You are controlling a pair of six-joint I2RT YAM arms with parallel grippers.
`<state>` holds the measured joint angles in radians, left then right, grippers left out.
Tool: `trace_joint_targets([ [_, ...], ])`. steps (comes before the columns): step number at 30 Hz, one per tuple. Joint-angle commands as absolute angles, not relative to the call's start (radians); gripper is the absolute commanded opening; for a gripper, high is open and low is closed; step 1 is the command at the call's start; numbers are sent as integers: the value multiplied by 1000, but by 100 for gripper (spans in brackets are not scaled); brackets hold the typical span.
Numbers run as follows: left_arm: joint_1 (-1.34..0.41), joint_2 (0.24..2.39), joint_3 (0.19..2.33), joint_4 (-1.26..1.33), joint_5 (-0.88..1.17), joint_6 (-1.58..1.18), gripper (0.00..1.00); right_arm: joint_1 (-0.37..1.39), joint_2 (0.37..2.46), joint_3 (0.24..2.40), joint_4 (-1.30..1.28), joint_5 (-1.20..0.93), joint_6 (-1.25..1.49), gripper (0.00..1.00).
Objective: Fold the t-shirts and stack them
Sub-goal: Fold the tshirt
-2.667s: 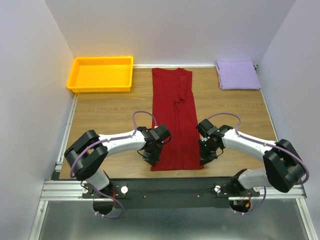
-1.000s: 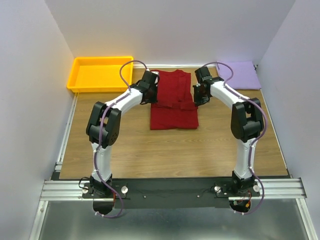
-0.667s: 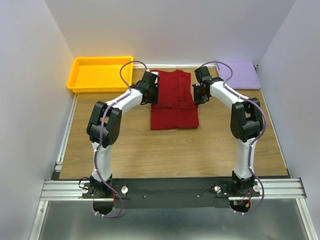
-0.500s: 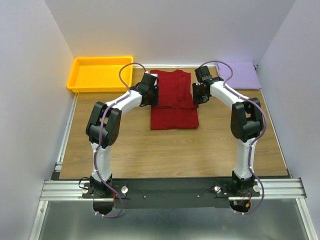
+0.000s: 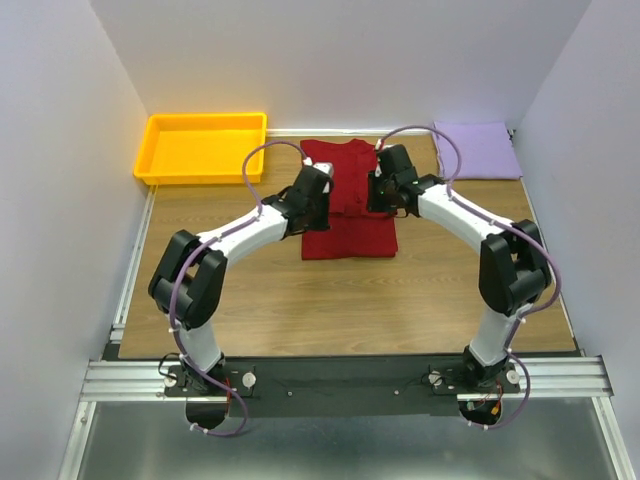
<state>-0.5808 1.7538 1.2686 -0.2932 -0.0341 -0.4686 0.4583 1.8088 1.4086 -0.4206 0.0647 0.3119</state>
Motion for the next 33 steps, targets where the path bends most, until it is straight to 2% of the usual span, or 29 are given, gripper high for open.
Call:
trace_joint_targets([
  [1,-603,1822,1241,-281,-6,-502,10,482,1867,1359,-327,40,359,33],
  [4,-601,1862,1223,-279,50,-505,6,497,1907,1362,-287,32,362,29],
  [15,-595,1905,1144,-293,113,-497,3,506,2060,1414,-233,106,336,28],
  [19,-595,1899,1132,-302,117,-491,3,506,2120,1495,-230,170,298,28],
  [27,-595,1818,1025,-298,121,-503,2,489,2318,1875,-227,258,209,31],
  [30,-592,1792,1003,-296,123,-511,2,476,2316,1916,-227,264,193,32],
  [33,-592,1764,985,-293,129,-512,2,459,2251,1844,-227,236,195,33],
])
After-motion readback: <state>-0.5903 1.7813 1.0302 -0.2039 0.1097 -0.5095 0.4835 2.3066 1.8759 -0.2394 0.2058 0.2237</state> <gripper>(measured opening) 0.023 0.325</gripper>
